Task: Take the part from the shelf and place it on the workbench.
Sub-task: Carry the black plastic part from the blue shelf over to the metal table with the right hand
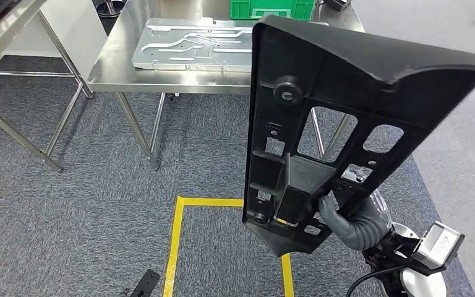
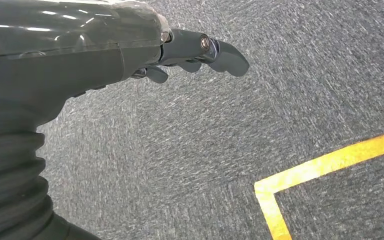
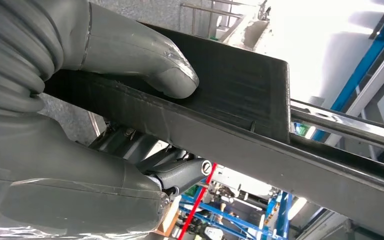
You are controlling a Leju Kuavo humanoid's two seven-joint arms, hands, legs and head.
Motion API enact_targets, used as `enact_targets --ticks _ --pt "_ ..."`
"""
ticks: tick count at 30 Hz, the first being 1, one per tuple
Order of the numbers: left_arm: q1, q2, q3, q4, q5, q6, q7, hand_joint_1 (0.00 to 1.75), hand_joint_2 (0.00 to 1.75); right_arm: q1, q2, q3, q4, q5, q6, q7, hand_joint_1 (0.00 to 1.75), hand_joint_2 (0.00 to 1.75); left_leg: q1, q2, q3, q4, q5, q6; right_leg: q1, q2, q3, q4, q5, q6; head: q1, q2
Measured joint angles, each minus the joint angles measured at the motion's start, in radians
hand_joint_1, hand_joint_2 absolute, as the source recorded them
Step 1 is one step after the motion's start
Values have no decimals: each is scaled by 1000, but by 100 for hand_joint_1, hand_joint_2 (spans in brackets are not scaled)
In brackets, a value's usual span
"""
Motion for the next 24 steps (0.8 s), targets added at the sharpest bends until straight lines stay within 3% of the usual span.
enact_targets --ticks 2,3,4,5,7,9,12,14,15,16,18,20,22,24 --pt "1 -2 0 0 -1 -1 1 0 175 0 -2 0 2 3 -1 0 175 175 -1 -12 19 0 -13 -4 3 16 16 -119 109 -10 0 0" --pt "-1 -4 0 1 -1 -1 2 0 175 2 -3 -1 2 5 -2 0 175 175 -1 -19 24 1 -18 -7 4 30 31 -177 147 -16 0 0" --pt "-3 -6 0 1 -3 -1 2 0 175 4 -5 -2 2 7 -3 0 175 175 0 -26 25 1 -20 -12 6 41 42 -218 167 -21 0 0" --pt "-5 -8 -1 2 -5 -2 3 0 175 7 -6 -4 2 10 -5 0 175 175 2 -32 24 1 -21 -16 9 48 47 -234 169 -25 0 0" --pt "-5 -9 -2 2 -9 -3 4 0 175 12 -9 -7 0 14 -9 -1 175 175 4 -45 22 -2 -21 -28 8 36 53 -246 167 -31 0 0" --pt "-2 -9 -3 2 -10 -4 4 0 175 20 -10 -10 -5 18 -11 -2 175 175 2 -35 14 19 -38 -40 2 18 68 -263 170 -40 -1 0" --pt "-1 -9 -4 2 -11 -5 4 0 175 39 -10 -11 -10 22 -12 -7 175 175 9 -3 -62 179 -110 -55 -1 -13 87 -272 164 -50 -1 0" --pt "1 -9 -5 2 -11 -6 4 0 175 47 -11 -11 -10 23 -12 -9 175 175 15 6 -109 262 -124 -63 -2 -31 96 -271 155 -49 -1 0" --pt "2 -9 -5 2 -11 -6 4 0 175 49 -11 -11 -10 23 -12 -9 175 175 18 10 -107 251 -105 -66 -3 -39 102 -271 150 -47 -1 0" --pt "3 -9 -5 2 -11 -6 4 0 175 49 -11 -11 -10 24 -12 -9 175 175 19 16 -86 204 -71 -67 -4 -47 110 -270 143 -44 -1 0" --pt "2 -8 -6 2 -10 -6 4 0 175 49 -11 -11 -10 24 -11 -10 175 175 17 39 -21 73 -14 -66 -3 -59 125 -267 127 -33 -1 0" --pt "0 -8 -7 2 -9 -6 5 0 175 47 -10 -12 -10 26 -12 -11 175 175 12 53 13 9 -5 -59 1 -68 131 -265 117 -20 0 0" --pt "1 -8 -8 2 -9 -6 5 0 175 44 -10 -12 -10 28 -12 -13 175 175 8 45 14 6 -12 -46 3 -76 135 -268 113 -9 0 0" --pt "1 -8 -8 2 -8 -6 6 0 175 42 -10 -12 -11 31 -13 -14 175 175 10 38 19 -2 -14 -33 0 -61 132 -251 97 0 0 0"
